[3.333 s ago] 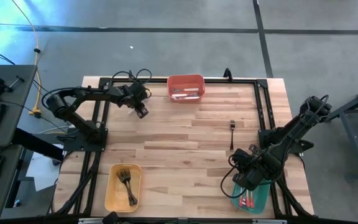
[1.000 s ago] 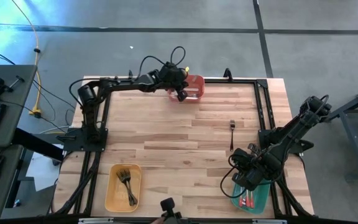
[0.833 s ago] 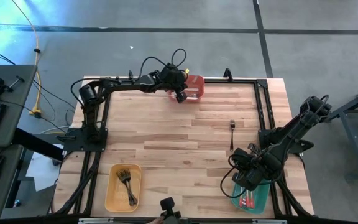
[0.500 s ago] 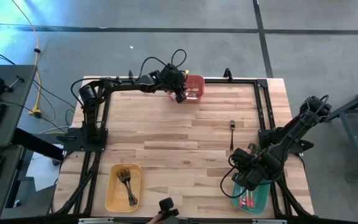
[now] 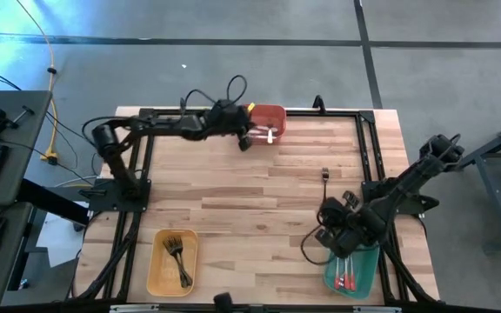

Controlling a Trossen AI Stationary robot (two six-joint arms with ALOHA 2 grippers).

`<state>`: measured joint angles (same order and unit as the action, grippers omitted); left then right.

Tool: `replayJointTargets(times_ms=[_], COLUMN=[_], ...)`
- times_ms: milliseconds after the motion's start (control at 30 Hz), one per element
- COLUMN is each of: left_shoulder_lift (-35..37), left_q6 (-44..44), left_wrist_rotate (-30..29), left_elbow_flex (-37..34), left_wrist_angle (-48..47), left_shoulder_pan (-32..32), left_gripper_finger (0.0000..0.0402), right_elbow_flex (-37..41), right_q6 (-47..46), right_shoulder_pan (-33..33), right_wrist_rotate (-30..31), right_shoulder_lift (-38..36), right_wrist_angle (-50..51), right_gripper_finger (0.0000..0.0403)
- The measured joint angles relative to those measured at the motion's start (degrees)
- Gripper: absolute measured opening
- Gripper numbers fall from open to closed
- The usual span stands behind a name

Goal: Sort silverware by color (type)
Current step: Put the black fork into the yellow bin

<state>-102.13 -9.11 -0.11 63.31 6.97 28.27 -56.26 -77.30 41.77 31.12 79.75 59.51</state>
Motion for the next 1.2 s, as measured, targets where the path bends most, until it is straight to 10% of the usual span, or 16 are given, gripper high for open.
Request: replayJointTargets(times_ms=[333, 767, 1200], left_shoulder_lift=[16.82, 27.74, 27.96], left_q6=[6.88, 14.32, 25.01], left_wrist_rotate=[3.33, 4.66, 3.70], left_elbow_flex=[-20.66, -35.29, -47.92], left_wrist_angle=[20.29, 31.29, 57.06], left_shoulder_pan=[-10.47, -23.71, -26.76], left_gripper_finger=[0.0001, 0.0001, 0.0000], right_elbow_flex=[3.73, 22.57, 31.17], right_q6=[-2.20, -15.17, -4.54], right_shoulder_pan=[-14.15, -27.00, -35.14], right_wrist_rotate=[1.86, -1.25, 3.88], right_shoulder_lift=[0.00, 0.01, 0.34], right_wrist_angle=[-1.64, -15.88, -31.95], right_gripper_finger=[0.0028, 0.0133, 0.0065])
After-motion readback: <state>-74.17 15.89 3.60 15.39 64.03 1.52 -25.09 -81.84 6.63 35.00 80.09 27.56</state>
